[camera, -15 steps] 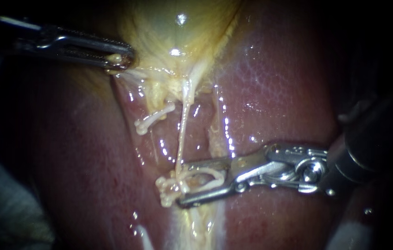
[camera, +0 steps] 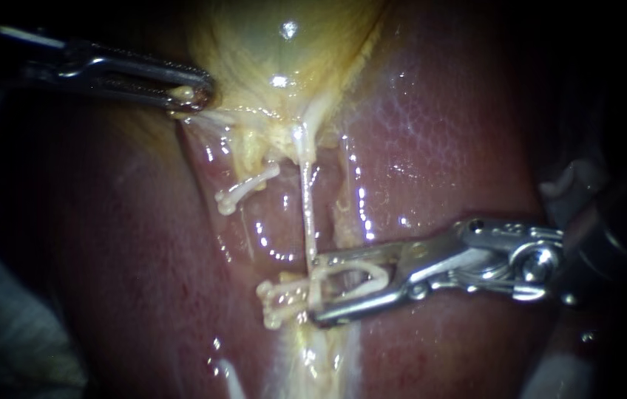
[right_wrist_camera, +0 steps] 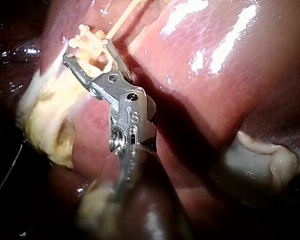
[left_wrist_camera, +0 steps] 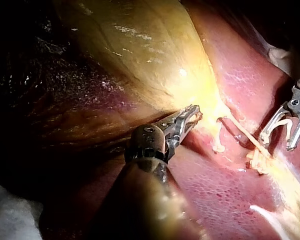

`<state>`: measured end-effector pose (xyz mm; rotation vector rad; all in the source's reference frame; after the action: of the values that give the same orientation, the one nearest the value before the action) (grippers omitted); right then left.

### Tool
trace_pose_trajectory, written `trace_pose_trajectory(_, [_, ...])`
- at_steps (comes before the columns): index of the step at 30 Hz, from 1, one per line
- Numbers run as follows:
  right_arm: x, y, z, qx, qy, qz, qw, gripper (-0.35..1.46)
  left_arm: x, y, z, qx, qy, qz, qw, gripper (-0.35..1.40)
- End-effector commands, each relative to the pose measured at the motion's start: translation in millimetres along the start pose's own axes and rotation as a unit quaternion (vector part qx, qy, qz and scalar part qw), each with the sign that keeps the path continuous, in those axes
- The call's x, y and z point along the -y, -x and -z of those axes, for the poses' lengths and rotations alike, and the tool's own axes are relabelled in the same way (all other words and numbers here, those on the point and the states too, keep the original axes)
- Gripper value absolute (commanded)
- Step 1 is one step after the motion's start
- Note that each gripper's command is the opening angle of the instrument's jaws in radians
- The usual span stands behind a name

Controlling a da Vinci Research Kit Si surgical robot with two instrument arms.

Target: Clipping first clip right tube

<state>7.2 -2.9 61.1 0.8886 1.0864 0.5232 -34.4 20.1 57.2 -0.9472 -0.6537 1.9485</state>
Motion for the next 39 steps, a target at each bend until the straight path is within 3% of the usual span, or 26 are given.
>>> trace_pose_trajectory(1, [0.0,0.0,0.3,0.000,0.000,0.000,1.0000,0.50,0.0,0.0,0.0,0.000,0.000,0.000,1.0000,-0.35])
trace_pose_trajectory(11, [-1.6,0.6,1.1,-0.003,0.004,0.002,1.0000,0.49,0.0,0.0,0.1,0.000,0.000,0.000,1.0000,-0.35])
trace_pose_trajectory(22, [-3.7,2.3,-1.6,-0.004,0.017,0.009,0.9998,0.50,0.0,0.0,0.0,0.000,0.000,0.000,1.0000,-0.35])
trace_pose_trajectory(29, [-3.8,2.1,-3.8,-0.008,0.020,0.010,0.9997,0.50,0.0,0.0,0.0,0.000,0.000,0.000,1.0000,-0.35])
trace_pose_trajectory(39, [-2.7,1.6,-5.6,-0.036,0.007,0.012,0.9992,0.50,-0.1,0.0,0.0,0.000,0.000,0.000,1.0000,-0.35])
